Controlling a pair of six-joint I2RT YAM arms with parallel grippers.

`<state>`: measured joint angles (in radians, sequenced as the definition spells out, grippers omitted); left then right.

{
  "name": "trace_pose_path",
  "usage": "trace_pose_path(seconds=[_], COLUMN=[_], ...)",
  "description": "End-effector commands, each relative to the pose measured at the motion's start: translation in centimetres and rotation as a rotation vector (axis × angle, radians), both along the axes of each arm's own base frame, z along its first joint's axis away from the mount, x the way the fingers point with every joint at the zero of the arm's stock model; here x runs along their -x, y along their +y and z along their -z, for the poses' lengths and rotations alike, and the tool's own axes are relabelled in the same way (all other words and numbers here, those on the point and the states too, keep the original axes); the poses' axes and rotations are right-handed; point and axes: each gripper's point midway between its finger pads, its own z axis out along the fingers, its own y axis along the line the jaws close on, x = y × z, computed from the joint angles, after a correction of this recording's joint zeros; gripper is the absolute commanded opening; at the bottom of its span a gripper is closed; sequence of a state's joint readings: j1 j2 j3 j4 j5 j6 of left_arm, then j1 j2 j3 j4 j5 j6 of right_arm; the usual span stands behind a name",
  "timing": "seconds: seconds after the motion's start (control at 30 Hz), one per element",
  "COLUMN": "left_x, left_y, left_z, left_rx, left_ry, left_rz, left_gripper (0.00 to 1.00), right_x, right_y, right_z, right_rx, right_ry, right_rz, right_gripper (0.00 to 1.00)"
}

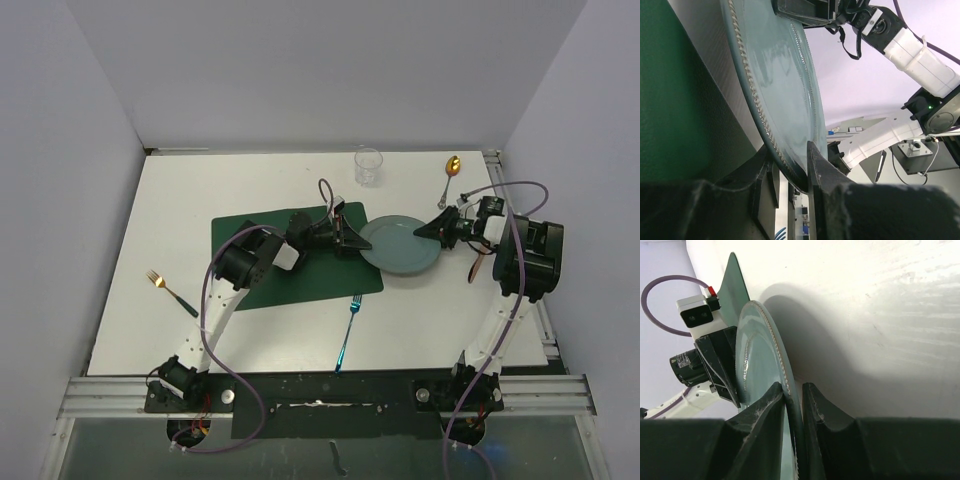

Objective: Set the dinner table for one person
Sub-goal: Place the plate at the center of the board.

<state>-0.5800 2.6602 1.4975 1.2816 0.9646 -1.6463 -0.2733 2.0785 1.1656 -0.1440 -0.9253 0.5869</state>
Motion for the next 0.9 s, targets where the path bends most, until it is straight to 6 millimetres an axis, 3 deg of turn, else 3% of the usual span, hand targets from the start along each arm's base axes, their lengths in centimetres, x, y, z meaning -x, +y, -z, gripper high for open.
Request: trace_pose_path(seconds=[0.0,0.17,0.27,0.6,0.87], left_x=[2.3,2.1,2.2,2.2,2.1], left_y=[1.6,1.5,1.5,1.9,1.9], left_z=[5.2,5.3,5.6,6.2,6.2], left_rx=[-0.084,-0.086,-0.09,-0.1,-0.102], left_ry=[0.238,0.242,0.248,0.26,0.265], left_rz=[0.094,0.093,0.092,0.086,0.085], left_gripper=[0.0,0.0,0.0,0.0,0.0], right_x=[0.2,-0.2,-0.2,0.1,-0.5], right_y=[-3.8,-4.3,-4.6,-6.5,-7.6], right_z=[5.7,5.1,4.9,5.1,3.6], right_rx=[0.264,0.301,0.319,0.431,0.459], right_ry=[0.129,0.12,0.119,0.148,0.124], right_rz=[0.071,0.067,0.064,0.09,0.123], right_gripper=[0.13,0.35,0.42,0.44,0.45])
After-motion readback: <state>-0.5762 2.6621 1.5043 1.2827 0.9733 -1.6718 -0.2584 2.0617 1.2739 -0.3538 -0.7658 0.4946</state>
